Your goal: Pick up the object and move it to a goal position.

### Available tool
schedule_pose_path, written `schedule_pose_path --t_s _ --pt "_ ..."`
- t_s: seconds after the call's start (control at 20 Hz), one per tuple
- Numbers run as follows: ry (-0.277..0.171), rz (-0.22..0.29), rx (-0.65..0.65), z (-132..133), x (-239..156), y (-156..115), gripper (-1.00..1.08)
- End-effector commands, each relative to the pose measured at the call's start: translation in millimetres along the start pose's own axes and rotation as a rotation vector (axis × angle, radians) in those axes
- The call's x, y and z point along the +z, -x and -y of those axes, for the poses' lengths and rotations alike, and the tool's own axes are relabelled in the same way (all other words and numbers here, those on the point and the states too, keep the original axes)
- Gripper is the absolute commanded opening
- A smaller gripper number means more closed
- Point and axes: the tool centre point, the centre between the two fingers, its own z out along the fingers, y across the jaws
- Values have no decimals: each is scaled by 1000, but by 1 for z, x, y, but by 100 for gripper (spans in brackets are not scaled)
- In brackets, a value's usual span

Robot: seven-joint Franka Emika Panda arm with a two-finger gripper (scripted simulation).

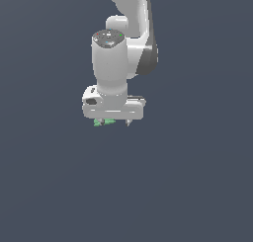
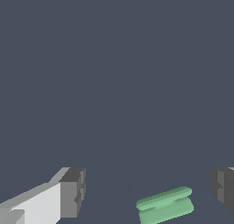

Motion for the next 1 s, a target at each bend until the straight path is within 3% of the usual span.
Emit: schedule_pose_path --t_s 0.0,0.5,0.95 --pt "0 0 4 0 1 0 100" --pt "-7 11 125 -7 16 12 100" --pt "-14 33 373 -22 47 38 100"
